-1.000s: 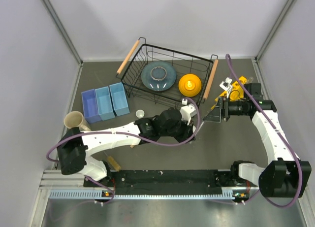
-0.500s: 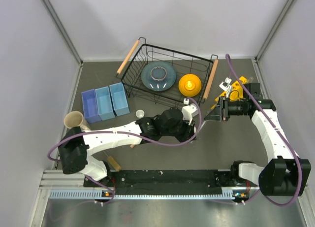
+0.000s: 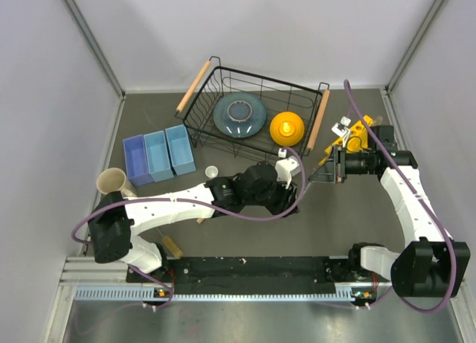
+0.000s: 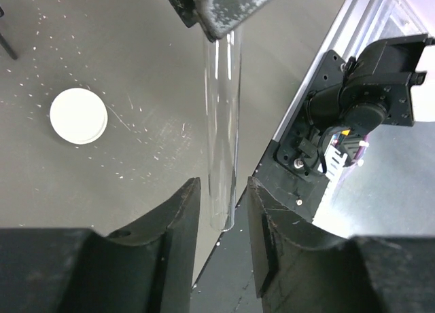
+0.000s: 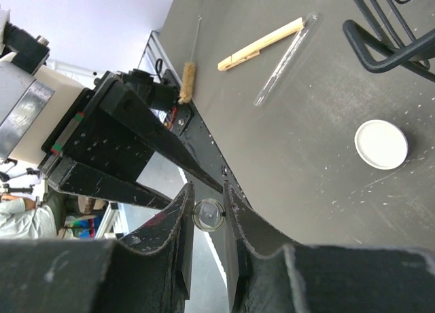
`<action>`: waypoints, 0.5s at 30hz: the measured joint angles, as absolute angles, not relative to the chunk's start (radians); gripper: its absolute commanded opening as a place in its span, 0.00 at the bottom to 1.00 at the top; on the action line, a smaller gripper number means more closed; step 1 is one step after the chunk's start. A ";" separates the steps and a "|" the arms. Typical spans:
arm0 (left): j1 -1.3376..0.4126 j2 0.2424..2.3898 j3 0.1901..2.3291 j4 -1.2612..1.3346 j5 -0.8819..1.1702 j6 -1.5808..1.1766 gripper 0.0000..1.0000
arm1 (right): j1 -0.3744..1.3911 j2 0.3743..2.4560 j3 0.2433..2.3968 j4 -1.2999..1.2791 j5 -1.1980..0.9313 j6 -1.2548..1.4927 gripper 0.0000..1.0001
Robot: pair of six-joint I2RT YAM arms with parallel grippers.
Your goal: Organize the chemistry lab equipment
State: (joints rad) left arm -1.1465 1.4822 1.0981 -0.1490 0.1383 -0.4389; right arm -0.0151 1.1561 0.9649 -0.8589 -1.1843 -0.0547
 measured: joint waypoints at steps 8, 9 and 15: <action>-1.147 1.434 1.056 -0.103 0.094 -0.440 0.79 | -0.023 1.097 0.965 -0.834 -1.224 -0.031 0.07; -1.147 1.420 1.049 -0.100 0.083 -0.440 0.80 | -0.030 1.092 0.965 -0.831 -1.228 -0.030 0.07; -1.141 1.246 0.926 -0.069 -0.039 -0.446 0.90 | -0.129 1.042 0.965 -0.822 -1.150 -0.049 0.07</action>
State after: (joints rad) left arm -1.1408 1.2465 0.9257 -0.0689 -0.0387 -0.4461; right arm -0.1291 1.0424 0.9649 -0.8215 -1.1500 -0.0490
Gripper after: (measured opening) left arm 0.885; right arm 0.195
